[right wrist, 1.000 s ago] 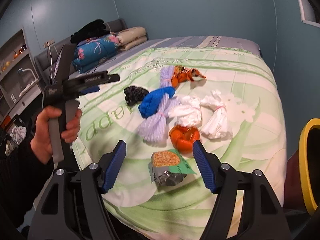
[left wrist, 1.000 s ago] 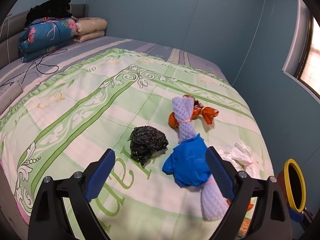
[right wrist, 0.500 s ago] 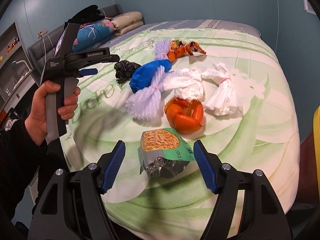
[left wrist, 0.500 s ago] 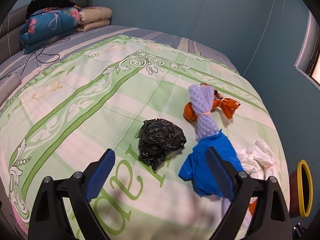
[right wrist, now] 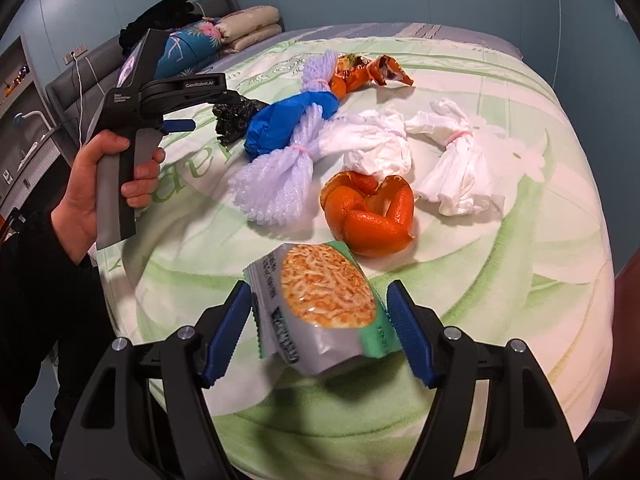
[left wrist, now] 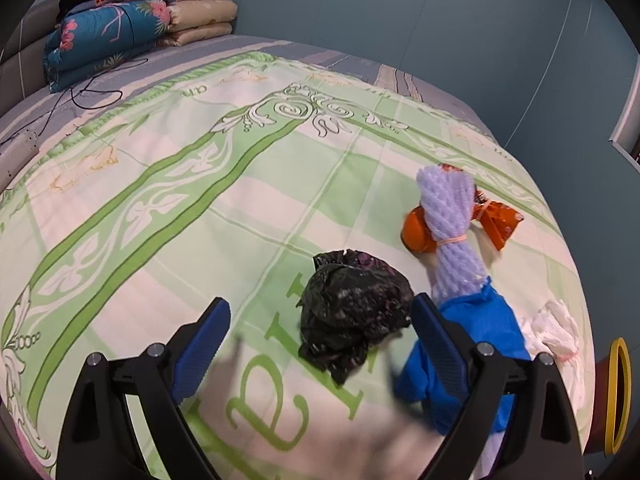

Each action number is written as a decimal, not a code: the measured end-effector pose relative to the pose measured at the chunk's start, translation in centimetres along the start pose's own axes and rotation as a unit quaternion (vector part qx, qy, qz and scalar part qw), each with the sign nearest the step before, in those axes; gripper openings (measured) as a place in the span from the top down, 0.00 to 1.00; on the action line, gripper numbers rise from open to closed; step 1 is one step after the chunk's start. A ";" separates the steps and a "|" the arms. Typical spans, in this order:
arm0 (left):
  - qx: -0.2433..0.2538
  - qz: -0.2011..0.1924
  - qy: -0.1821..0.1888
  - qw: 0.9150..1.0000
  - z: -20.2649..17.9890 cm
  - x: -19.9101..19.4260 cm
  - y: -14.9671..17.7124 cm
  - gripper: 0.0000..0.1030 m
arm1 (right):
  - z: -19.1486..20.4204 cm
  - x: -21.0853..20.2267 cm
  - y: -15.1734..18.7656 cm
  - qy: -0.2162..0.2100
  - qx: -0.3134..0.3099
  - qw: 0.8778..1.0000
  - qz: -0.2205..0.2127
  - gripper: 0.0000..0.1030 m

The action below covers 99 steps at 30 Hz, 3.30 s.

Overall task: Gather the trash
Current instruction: 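Grasp the black plastic bag with the left tool while the right tool grasps the snack bag, then carry the black bag and snack bag over the yellow-rimmed bin with both tools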

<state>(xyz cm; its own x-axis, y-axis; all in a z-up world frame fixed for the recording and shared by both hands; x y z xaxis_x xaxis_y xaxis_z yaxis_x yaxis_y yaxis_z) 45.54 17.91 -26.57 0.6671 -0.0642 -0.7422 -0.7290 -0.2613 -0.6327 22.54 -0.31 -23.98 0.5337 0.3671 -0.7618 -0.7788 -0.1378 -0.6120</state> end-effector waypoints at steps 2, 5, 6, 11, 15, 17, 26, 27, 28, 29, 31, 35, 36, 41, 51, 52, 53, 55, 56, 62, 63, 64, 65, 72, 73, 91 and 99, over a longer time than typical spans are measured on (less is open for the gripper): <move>0.001 0.004 0.001 1.000 -0.2 0.7 0.1 0.15 | -0.1 0.3 0.0 0.000 0.002 1.000 0.003 0.36; 0.008 0.008 0.002 1.000 -0.6 1.5 0.3 0.16 | -0.2 0.6 0.0 0.000 0.001 1.000 0.004 0.37; 0.011 0.010 0.003 1.000 -0.8 1.7 0.4 0.19 | 0.0 0.6 0.1 0.000 0.000 1.000 0.005 0.37; 0.018 0.017 0.003 1.000 -1.3 2.7 0.8 0.31 | 0.0 0.7 0.2 0.004 -0.002 1.000 0.001 0.41; 0.027 0.022 0.004 0.999 -1.9 3.1 1.0 0.54 | 0.1 0.6 0.0 0.000 -0.004 1.000 0.000 0.48; 0.032 0.021 0.002 0.999 -2.0 3.1 1.0 0.57 | 0.2 0.5 -0.1 -0.002 -0.003 1.000 -0.003 0.51; 0.018 0.010 0.007 1.000 -1.3 1.4 0.6 0.60 | 0.3 -0.5 -0.5 -0.001 -0.005 1.000 -0.016 0.68; 0.017 0.009 0.007 1.000 -1.2 1.0 0.6 0.60 | 0.3 -0.7 -0.6 -0.001 -0.005 1.000 -0.019 0.68; 0.017 0.007 0.007 1.000 -1.2 0.7 0.7 0.60 | 0.4 -0.9 -0.7 -0.001 -0.006 1.000 -0.021 0.68; 0.017 0.005 0.007 1.000 -1.1 0.3 0.7 0.60 | 0.4 -1.1 -0.9 -0.002 -0.006 1.000 -0.024 0.68; 0.015 0.001 0.009 1.000 -0.9 -0.4 0.7 0.60 | 0.5 -1.6 -1.0 -0.009 -0.003 1.000 -0.028 0.68; 0.010 -0.013 0.014 1.000 -0.6 -2.6 0.3 0.60 | 0.5 -2.9 -1.6 -0.012 -0.001 0.999 -0.043 0.68; 0.011 -0.017 0.014 1.000 -0.6 -3.2 0.2 0.60 | 0.5 -3.3 -1.7 -0.013 -0.001 0.999 -0.048 0.68; 0.010 -0.030 0.019 0.999 -0.6 -5.5 0.0 0.60 | 0.5 -5.2 -2.8 -0.012 -0.002 0.997 -0.070 0.68; 0.019 -0.047 0.026 0.998 -1.7 -9.0 -0.1 0.60 | 0.5 -8.4 -4.0 -0.005 -0.013 0.994 -0.104 0.68; 0.021 -0.049 0.028 0.998 -1.9 -9.3 -0.1 0.60 | 0.6 -8.6 -4.1 -0.004 -0.014 0.994 -0.107 0.68; 0.023 -0.050 0.029 0.998 -2.1 -9.5 -0.1 0.60 | 0.5 -9.0 -4.3 -0.002 -0.016 0.994 -0.111 0.68; 0.027 -0.054 0.032 0.998 -2.6 -10.1 -0.1 0.60 | 0.4 -9.7 -4.5 0.001 -0.016 0.993 -0.118 0.68; 0.029 -0.056 0.034 0.997 -3.0 -10.4 -0.2 0.60 | 0.2 -10.0 -4.6 0.002 -0.016 0.992 -0.121 0.68; 0.045 -0.067 0.047 0.996 -5.2 -12.1 -0.3 0.60 | -0.9 -12.1 -5.3 0.013 -0.011 0.990 -0.143 0.68; 0.047 -0.067 0.050 0.995 -5.7 -12.4 -0.4 0.60 | -1.2 -12.6 -5.5 0.015 -0.009 0.989 -0.146 0.68; 0.048 -0.067 0.052 0.995 -6.0 -12.6 -0.3 0.60 | -1.5 -12.8 -5.6 0.016 -0.008 0.989 -0.149 0.68; 0.049 -0.067 0.055 0.995 -6.4 -12.8 -0.3 0.60 | -1.8 -13.1 -5.7 0.019 -0.006 0.988 -0.153 0.68; 0.071 -0.069 0.069 0.993 -9.5 -14.0 0.2 0.60 | -3.7 -14.9 -6.1 0.039 0.002 0.986 -0.165 0.68; 0.074 -0.068 0.072 0.992 -10.0 -14.1 0.4 0.60 | -4.0 -15.0 -6.1 0.041 0.004 0.985 -0.166 0.68; 0.142 -0.075 0.141 0.977 -20.7 -17.7 2.4 0.60 | -10.3 -20.0 -6.2 0.086 0.047 0.972 -0.212 0.68; 0.179 -0.077 0.171 0.966 -26.3 -18.9 3.2 0.60 | -13.3 -22.3 -5.9 0.113 0.066 0.965 -0.229 0.68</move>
<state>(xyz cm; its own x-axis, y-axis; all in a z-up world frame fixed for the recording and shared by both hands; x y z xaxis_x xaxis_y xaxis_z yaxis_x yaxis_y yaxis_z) 34.61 -7.05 -8.80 0.7383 -0.3820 -0.5559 -0.5830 0.0530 -0.8107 19.55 -19.92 -6.19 0.8783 0.1488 -0.4545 -0.4719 0.1156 -0.8741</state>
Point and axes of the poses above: each gripper's, at about its wrist camera, not at the fingertips, and x roughly the way its jaws point, z to its left, y to its underside, the point moved 9 cm from there along x, roughly the way its jaws point, and after that the axes turned 1 degree about -y, right-handed, at the moved point
